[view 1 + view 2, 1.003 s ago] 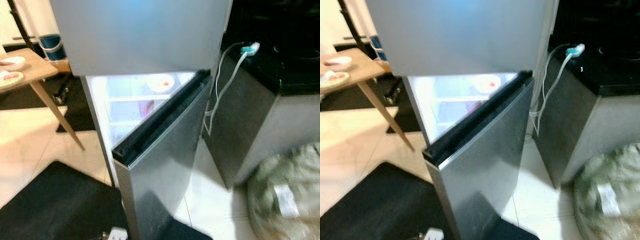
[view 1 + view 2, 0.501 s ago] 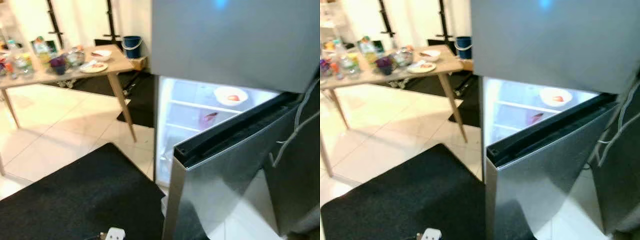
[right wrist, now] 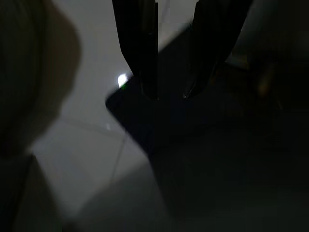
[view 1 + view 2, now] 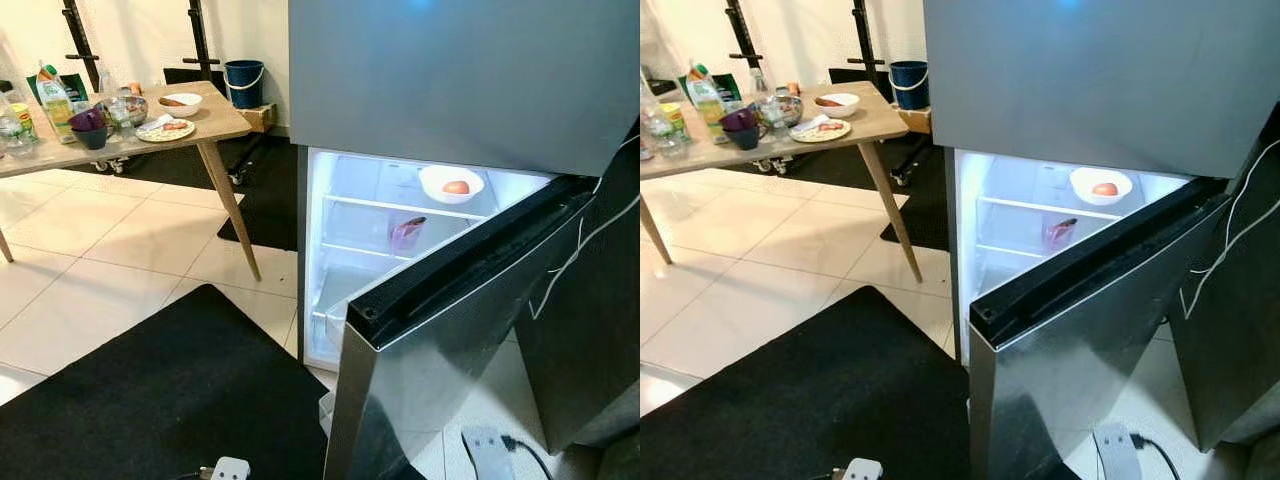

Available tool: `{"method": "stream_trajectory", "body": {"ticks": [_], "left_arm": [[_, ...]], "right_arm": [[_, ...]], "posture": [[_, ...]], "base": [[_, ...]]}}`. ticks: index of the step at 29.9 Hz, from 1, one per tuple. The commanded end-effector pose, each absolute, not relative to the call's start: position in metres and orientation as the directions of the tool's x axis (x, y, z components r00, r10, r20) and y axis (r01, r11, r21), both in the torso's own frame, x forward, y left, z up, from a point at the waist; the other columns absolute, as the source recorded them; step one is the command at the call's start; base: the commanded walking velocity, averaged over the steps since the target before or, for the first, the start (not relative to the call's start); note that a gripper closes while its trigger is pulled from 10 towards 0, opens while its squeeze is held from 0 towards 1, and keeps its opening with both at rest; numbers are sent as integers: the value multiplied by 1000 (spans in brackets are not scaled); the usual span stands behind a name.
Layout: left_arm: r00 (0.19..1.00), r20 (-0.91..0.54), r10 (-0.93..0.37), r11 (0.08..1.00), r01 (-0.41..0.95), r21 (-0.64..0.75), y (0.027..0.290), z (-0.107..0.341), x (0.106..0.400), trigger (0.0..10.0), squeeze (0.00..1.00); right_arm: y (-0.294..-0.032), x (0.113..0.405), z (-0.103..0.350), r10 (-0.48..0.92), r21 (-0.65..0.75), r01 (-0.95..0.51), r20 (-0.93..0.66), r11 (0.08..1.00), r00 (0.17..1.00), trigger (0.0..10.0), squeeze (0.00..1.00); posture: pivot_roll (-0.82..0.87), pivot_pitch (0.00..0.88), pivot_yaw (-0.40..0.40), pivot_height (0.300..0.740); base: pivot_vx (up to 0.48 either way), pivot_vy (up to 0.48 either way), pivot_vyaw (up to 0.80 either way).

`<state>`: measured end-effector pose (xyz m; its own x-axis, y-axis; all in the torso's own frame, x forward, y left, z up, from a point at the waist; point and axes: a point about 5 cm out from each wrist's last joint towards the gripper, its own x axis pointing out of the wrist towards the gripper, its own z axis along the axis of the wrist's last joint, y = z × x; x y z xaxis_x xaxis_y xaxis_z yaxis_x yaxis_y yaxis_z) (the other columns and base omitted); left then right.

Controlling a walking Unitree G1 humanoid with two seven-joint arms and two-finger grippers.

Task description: Restocking fridge

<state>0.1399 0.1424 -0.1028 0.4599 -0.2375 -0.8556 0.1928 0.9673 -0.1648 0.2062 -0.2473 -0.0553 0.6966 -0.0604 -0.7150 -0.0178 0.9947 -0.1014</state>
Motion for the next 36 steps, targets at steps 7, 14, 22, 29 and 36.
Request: {"method": "stream_trajectory", "body": {"ticks": [7,14,22,29,36], "left_arm": [[436,-869,-233,967,195,-162,144,-105,133,10000,0],[432,-871,-234,966,200,-161,145,-106,132,10000,0],[426,-873,-236,966,203,-162,145,-106,130,10000,0],[423,-875,-234,966,200,-162,146,-107,128,10000,0],[432,-875,-220,970,187,-152,150,-106,130,10000,0]], "right_arm": [[-238,244,-27,74,-37,-116,-572,993,817,10000,0],[-218,270,-5,264,41,-275,-449,960,853,10000,0],[-182,292,21,530,79,-534,-310,842,790,10000,0],[-139,310,48,689,72,-689,-185,721,701,10000,0],[-99,364,116,559,-69,-558,-19,827,829,10000,0]], "posture": [[-71,0,-10,740],[-76,12,-8,740],[-69,23,-13,740],[-57,25,-18,740],[-30,17,-20,740]], "base": [[0,0,0],[0,0,0],[0,0,0],[0,0,0],[0,0,0]]}}
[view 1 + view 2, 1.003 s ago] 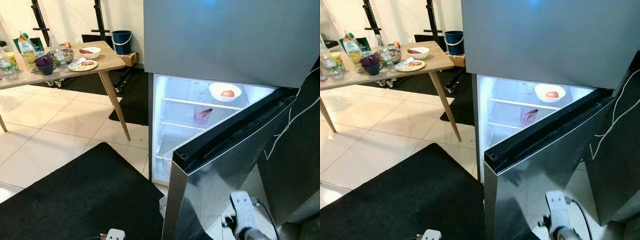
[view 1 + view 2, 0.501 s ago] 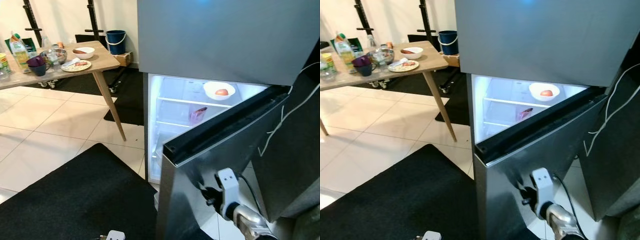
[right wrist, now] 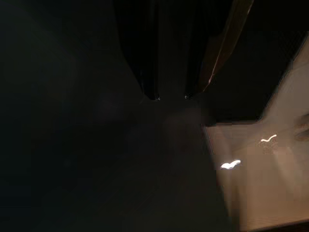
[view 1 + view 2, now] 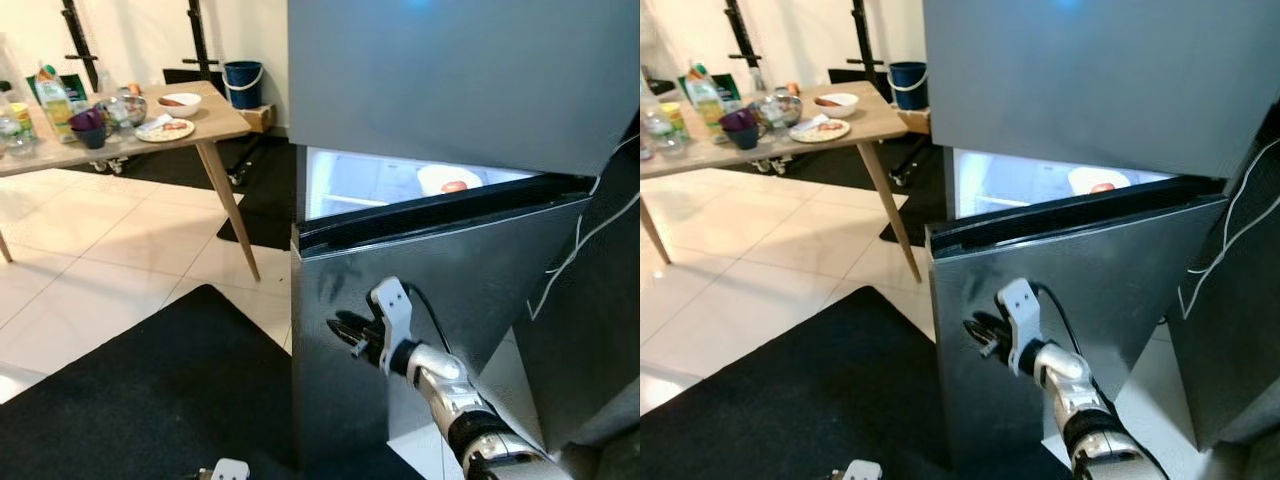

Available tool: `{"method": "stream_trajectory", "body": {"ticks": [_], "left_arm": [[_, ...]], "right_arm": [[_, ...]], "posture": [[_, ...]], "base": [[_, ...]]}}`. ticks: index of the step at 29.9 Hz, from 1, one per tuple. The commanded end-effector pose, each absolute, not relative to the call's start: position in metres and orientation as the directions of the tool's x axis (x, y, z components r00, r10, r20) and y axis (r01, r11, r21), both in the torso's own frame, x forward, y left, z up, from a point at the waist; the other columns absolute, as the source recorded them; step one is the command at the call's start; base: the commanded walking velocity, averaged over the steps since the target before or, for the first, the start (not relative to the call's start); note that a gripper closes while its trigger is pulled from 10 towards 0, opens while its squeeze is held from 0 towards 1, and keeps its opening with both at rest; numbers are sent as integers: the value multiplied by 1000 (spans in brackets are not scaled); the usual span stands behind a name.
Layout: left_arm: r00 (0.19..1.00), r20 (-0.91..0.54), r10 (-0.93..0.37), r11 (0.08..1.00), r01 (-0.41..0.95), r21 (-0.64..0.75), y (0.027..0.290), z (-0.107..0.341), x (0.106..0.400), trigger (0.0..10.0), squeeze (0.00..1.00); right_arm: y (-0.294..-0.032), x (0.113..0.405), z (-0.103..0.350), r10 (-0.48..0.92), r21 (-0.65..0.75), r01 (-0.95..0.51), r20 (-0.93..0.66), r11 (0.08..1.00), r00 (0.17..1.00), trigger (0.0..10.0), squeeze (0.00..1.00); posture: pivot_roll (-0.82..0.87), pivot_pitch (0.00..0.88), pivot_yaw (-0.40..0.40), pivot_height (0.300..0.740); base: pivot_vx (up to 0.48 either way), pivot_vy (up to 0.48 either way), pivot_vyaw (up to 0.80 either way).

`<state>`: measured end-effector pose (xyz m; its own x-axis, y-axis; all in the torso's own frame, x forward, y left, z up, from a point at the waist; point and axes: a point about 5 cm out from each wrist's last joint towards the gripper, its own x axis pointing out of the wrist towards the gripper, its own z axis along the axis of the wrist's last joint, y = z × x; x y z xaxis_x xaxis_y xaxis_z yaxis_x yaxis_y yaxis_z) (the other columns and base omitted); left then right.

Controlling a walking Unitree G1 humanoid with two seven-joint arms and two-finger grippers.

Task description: Restocking fridge

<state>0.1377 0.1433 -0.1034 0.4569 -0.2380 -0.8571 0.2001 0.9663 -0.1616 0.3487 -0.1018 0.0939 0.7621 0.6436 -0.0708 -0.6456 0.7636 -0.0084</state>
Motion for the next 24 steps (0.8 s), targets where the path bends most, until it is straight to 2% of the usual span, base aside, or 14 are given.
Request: {"method": "stream_trajectory", "body": {"ticks": [1,2,3,5,8,13,16,20,23,24], "left_arm": [[432,-875,-220,970,187,-152,150,-106,130,10000,0],[435,-874,-218,971,183,-151,150,-106,131,10000,0],[435,-874,-218,971,183,-151,150,-106,131,10000,0],[437,-873,-216,972,178,-151,150,-106,131,10000,0],[436,-874,-215,972,177,-151,150,-106,130,10000,0],[430,-876,-219,972,177,-156,148,-107,128,10000,0],[430,-876,-220,971,178,-157,148,-107,127,10000,0],[432,-873,-226,969,188,-158,145,-106,131,10000,0],[435,-871,-227,969,194,-155,144,-105,133,10000,0],[435,-871,-227,969,194,-155,144,-105,133,10000,0]], "right_arm": [[-99,364,116,559,-69,-558,-19,827,829,10000,0],[-100,374,130,476,-123,-472,1,873,879,10000,0],[-100,374,130,476,-123,-472,1,873,879,10000,0],[-109,383,143,362,-178,-351,34,919,931,10000,0],[-114,384,144,332,-195,-318,40,928,942,10000,0],[-142,369,109,259,-222,-268,-67,938,963,10000,0],[-146,365,100,255,-228,-272,-101,935,962,10000,0],[-168,324,34,231,-290,-348,-370,891,900,10000,0],[-176,298,4,217,-246,-376,-496,893,841,10000,0],[-176,298,4,217,-246,-376,-496,893,841,10000,0]], "posture": [[-30,17,-20,740],[-27,16,-22,740],[-27,16,-22,740],[-28,14,-24,740],[-28,14,-24,740],[-43,17,-24,740],[-43,17,-24,740],[-68,13,-18,740],[-67,10,-20,740],[-67,10,-20,740]], "base": [[0,0,0],[0,0,0],[0,0,0],[0,0,0],[0,0,0],[0,0,0],[0,0,0],[0,0,0],[0,0,0],[0,0,0]]}}
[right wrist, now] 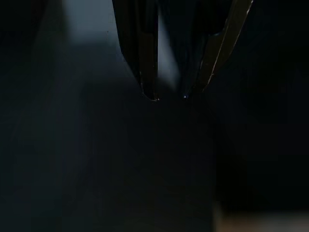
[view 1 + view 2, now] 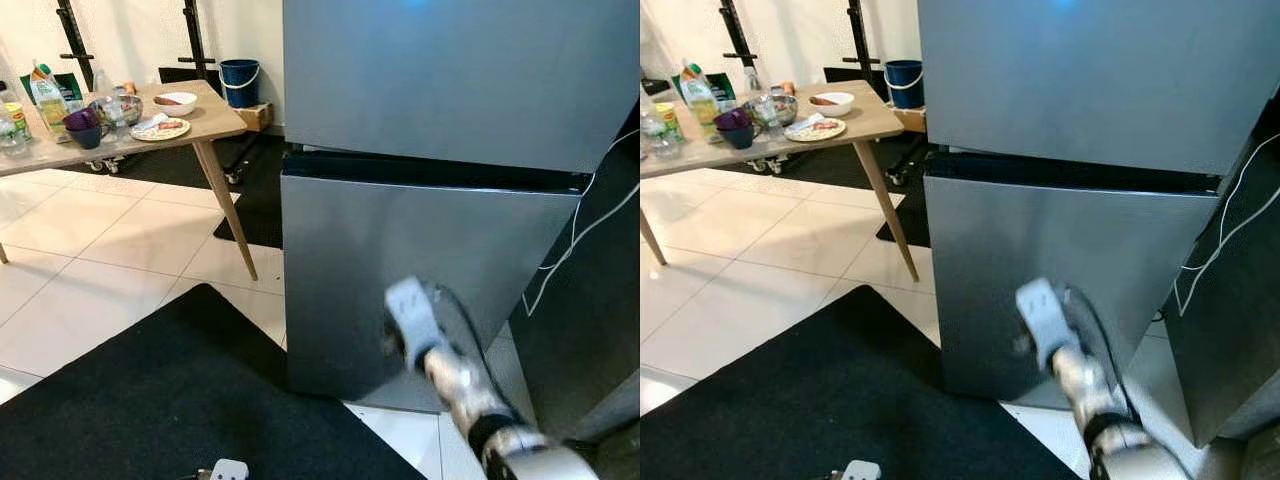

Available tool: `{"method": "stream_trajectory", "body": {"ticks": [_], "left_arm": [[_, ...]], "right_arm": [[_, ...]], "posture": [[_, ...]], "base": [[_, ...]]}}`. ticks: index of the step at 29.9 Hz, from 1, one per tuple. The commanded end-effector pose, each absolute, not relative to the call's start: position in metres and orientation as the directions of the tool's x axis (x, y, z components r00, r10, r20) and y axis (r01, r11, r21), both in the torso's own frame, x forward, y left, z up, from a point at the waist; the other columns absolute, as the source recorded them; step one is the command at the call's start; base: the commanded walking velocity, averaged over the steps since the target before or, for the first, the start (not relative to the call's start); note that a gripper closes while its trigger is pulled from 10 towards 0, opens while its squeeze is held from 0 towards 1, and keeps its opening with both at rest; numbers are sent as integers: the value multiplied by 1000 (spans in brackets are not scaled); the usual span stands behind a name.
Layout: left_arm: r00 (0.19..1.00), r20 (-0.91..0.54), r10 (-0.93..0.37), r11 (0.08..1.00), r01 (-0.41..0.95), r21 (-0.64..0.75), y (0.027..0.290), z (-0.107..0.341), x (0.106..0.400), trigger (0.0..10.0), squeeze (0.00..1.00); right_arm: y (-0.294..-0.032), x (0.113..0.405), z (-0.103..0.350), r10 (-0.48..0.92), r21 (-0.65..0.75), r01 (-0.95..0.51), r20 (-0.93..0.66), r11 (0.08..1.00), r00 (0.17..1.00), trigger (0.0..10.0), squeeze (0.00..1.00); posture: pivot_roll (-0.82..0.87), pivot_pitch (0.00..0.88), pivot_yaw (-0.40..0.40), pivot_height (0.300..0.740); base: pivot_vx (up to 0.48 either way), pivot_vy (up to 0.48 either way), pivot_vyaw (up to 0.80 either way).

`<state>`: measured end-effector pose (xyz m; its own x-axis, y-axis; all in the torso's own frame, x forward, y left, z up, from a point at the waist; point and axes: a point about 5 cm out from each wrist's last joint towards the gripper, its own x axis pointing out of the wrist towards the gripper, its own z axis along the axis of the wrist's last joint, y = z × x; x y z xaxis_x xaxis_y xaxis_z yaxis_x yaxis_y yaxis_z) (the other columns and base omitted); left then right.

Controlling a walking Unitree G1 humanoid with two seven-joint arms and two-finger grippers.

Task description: Restocking fridge

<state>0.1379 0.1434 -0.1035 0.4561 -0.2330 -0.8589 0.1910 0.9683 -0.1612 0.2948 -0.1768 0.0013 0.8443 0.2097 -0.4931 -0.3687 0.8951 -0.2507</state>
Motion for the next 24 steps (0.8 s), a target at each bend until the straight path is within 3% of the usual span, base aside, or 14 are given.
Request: {"method": "stream_trajectory", "body": {"ticks": [1,8,15,24], "left_arm": [[438,-870,-227,969,194,-155,144,-105,135,10000,0],[444,-868,-221,970,188,-151,144,-104,136,10000,0],[437,-875,-211,972,187,-141,148,-105,133,10000,0],[436,-872,-223,968,203,-146,149,-105,136,10000,0]], "right_arm": [[-181,281,-13,197,-247,-396,-572,884,796,10000,0],[-200,221,-59,92,-224,-398,-765,890,637,10000,0],[-216,177,-82,9,-211,-356,-850,910,526,10000,0],[-224,155,-90,-31,-207,-326,-881,922,472,10000,0]], "posture": [[-63,7,-23,740],[-56,3,-24,740],[-57,2,-19,740],[-63,2,-15,740]], "base": [[0,0,0],[0,0,725],[0,0,755],[53,0,0]]}}
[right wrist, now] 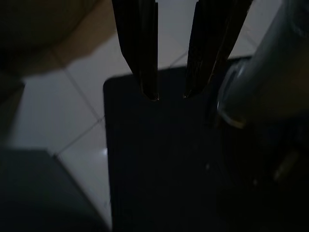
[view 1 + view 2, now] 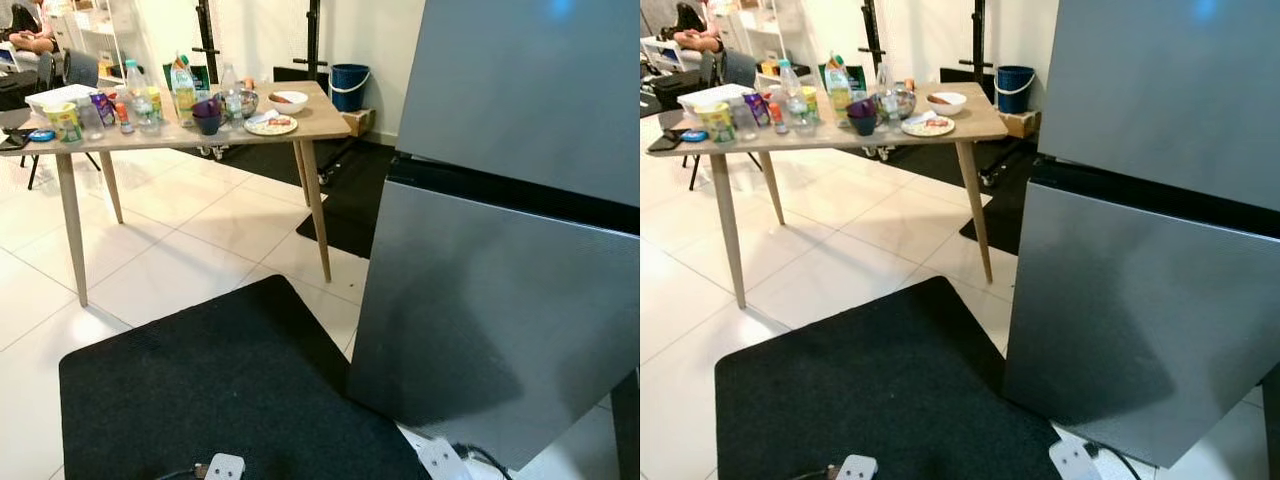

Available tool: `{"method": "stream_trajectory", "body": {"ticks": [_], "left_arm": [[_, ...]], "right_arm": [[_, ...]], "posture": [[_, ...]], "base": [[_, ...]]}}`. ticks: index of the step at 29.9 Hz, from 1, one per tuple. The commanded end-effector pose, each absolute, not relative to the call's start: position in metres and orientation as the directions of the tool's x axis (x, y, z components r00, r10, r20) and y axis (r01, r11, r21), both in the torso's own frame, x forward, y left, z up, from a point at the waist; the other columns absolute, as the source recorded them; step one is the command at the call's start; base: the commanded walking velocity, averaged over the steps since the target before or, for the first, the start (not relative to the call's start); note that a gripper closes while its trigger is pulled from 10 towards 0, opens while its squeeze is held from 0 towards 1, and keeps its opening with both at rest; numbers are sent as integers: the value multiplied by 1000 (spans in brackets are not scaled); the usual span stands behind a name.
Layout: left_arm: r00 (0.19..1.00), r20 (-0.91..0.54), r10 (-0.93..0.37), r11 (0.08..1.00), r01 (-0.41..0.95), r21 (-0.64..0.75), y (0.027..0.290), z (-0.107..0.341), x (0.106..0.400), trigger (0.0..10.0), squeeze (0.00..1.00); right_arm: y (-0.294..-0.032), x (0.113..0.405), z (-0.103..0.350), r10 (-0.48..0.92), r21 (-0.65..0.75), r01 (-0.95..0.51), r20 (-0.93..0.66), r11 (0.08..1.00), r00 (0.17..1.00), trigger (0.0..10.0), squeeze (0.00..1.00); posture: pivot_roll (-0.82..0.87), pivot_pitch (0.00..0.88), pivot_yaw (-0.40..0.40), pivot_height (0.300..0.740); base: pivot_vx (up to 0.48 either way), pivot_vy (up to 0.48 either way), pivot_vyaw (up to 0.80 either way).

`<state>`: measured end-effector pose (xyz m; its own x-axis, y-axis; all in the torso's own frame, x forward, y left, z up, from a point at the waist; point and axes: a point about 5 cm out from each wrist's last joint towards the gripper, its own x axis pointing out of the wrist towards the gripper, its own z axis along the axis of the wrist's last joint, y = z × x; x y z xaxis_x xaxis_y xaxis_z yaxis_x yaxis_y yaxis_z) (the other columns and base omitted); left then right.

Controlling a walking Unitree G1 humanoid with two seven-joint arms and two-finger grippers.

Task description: Restocking fridge

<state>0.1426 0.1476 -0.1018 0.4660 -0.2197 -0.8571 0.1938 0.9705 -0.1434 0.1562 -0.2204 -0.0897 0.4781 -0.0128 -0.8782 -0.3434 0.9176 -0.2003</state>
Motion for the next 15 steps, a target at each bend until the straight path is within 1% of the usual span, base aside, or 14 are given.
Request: {"method": "stream_trajectory", "body": {"ticks": [1,7,15], "left_arm": [[436,-872,-223,968,203,-146,149,-105,136,10000,0],[439,-870,-222,968,209,-142,148,-104,137,10000,0],[435,-874,-218,967,216,-133,150,-104,136,10000,0]], "right_arm": [[-224,155,-90,-31,-207,-326,-881,922,472,10000,0],[-227,143,-94,-59,-221,-324,-895,920,442,10000,0],[-228,136,-96,-68,-218,-323,-906,921,418,10000,0]], "posture": [[-63,2,-15,740],[-64,2,-15,740],[-64,0,-16,740]], "base": [[240,0,0],[301,0,0],[338,0,0]]}}
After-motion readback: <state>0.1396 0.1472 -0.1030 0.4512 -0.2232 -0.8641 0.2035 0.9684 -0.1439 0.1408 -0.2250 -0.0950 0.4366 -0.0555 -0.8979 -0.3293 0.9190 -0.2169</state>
